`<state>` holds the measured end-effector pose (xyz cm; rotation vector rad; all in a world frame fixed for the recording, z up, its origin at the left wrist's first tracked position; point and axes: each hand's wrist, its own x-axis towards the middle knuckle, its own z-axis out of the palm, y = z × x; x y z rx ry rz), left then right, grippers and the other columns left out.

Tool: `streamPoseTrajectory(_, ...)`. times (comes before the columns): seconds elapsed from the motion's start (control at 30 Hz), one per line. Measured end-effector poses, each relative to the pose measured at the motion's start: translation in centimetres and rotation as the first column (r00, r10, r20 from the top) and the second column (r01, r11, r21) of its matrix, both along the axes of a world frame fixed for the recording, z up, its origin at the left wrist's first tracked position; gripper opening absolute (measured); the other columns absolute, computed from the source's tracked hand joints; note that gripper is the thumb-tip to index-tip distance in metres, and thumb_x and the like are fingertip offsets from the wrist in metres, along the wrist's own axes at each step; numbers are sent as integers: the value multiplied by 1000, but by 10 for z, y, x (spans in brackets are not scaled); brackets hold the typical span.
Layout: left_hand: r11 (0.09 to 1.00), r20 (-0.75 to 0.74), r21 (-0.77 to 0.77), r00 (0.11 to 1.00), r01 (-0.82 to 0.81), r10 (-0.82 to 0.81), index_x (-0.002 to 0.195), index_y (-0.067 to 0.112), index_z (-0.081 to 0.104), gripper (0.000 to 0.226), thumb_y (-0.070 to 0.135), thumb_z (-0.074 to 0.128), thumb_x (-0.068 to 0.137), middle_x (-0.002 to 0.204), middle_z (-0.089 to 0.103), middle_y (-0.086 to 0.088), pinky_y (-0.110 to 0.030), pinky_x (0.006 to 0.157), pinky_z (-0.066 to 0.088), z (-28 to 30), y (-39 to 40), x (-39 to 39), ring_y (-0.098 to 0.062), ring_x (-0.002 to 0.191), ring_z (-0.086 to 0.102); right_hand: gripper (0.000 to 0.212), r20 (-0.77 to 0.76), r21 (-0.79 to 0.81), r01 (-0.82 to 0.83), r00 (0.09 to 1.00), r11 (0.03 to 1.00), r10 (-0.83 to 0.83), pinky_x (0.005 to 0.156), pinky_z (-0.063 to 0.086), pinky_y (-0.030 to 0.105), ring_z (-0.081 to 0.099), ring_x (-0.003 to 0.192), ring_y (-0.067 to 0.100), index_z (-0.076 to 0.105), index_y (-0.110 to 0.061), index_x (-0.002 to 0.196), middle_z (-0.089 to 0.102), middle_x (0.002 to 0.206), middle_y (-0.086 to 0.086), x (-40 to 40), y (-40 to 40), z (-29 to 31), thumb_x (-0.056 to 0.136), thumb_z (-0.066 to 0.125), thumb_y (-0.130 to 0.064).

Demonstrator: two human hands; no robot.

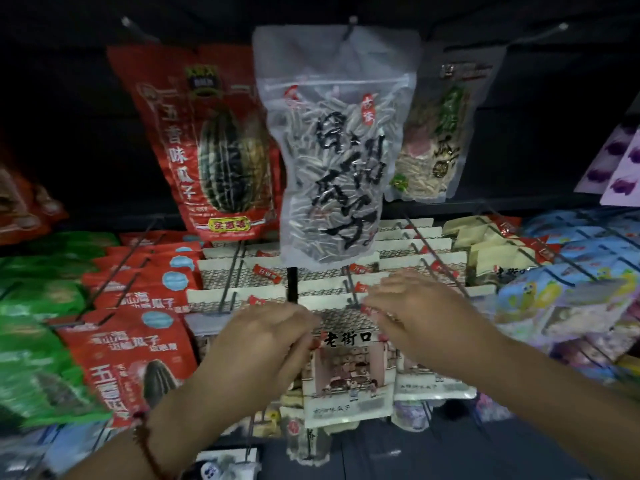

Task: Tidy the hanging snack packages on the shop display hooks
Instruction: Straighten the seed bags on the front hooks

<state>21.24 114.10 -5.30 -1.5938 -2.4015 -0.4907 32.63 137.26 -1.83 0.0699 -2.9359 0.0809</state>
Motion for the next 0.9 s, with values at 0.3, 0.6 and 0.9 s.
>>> streamPoseTrajectory(0.3,936,-175,-313,979,-160,109,135,27,57,70,54,75,73,126,68,-1,-33,90,55,-63,-98,-41,-22,111,69,51,148,-164,71,988,984,-46,116,11,26,27,149,12,35,-31,153,22,163,-9,-18,-122,-50,103,40,-40)
streamPoseTrajectory(0.6,805,-380,-452,899,-385,217,155,12,29,57,34,37,103,159,-25,-26,-61,120,-10,-58,-87,-82,-45,148,-20,52,22,-7,278,960,960,-278,121,21,35,37,141,24,47,-15,145,48,149,5,-110,-145,-46,96,58,-26)
streamPoseTrajectory(0.9,771,-468,-429,846,-470,255,156,13,-18,76,42,30,104,139,-54,-27,-67,103,-32,-88,-78,-120,-52,133,-40,23,148,147,413,890,899,-432,89,47,36,55,85,21,63,-14,113,62,95,3,-170,-135,-47,101,53,-32)
